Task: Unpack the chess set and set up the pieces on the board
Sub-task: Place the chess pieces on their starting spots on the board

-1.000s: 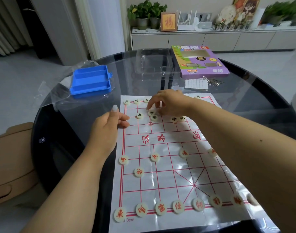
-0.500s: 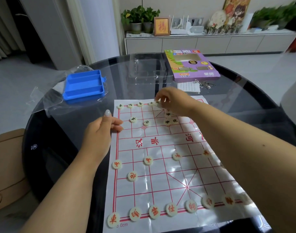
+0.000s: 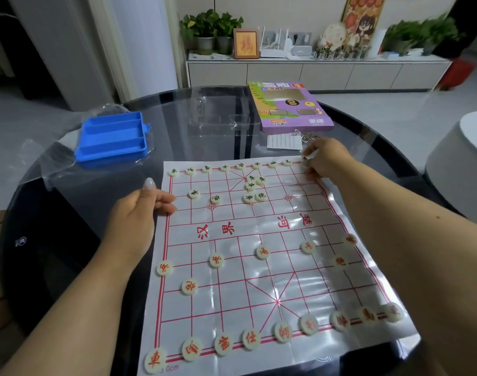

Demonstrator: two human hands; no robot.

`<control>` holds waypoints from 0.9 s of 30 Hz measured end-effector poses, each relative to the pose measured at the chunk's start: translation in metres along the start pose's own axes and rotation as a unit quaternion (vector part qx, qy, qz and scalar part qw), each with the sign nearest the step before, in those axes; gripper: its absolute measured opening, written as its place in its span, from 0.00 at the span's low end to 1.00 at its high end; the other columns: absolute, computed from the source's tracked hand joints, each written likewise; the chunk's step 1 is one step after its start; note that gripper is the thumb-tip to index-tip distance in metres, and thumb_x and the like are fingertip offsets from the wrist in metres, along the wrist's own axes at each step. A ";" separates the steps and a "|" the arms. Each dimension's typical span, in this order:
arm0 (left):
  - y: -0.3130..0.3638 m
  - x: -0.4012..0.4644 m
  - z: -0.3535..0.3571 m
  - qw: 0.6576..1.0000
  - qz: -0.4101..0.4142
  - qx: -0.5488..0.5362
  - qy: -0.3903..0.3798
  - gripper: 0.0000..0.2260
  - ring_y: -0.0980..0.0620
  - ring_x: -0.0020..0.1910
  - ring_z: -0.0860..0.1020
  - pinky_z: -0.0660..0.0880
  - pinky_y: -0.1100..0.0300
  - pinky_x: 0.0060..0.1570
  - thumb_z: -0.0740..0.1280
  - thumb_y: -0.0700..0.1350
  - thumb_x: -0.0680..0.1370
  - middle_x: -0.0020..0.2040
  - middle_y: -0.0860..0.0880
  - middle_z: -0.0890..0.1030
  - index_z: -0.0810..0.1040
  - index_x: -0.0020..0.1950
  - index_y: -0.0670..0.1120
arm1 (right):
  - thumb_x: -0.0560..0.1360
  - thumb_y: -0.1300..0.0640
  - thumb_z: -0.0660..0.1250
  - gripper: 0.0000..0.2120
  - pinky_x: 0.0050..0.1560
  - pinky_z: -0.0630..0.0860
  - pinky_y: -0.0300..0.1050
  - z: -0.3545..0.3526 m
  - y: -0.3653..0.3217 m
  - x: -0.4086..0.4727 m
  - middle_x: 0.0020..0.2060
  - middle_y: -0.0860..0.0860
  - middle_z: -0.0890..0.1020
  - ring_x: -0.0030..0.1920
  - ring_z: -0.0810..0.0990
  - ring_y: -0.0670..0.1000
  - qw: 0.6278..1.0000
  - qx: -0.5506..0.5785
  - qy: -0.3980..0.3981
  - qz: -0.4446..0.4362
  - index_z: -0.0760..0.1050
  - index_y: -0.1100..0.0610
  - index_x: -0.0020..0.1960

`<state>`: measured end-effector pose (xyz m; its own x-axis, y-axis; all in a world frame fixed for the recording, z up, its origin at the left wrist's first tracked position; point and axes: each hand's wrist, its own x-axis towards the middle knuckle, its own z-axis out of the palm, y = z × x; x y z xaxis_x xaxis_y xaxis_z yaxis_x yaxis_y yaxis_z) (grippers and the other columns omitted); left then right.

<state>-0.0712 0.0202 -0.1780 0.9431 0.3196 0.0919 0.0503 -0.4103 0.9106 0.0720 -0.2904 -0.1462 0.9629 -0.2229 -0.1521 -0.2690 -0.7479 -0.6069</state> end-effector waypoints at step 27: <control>0.000 0.001 0.000 1.000 -0.011 -0.007 -0.002 0.24 0.57 0.39 0.81 0.72 0.69 0.34 0.49 0.59 0.81 0.43 0.50 0.83 0.79 0.48 0.46 | 0.71 0.58 0.73 0.07 0.36 0.72 0.39 0.007 -0.037 -0.040 0.40 0.51 0.78 0.37 0.75 0.49 0.969 -0.057 -0.053 -0.232 0.80 0.54 0.48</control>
<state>-0.0702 0.0206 -0.1774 0.9434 0.3241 0.0703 0.0660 -0.3914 0.9178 0.0436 -0.2495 -0.1228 0.9758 0.2162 0.0336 0.1998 -0.8180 -0.5394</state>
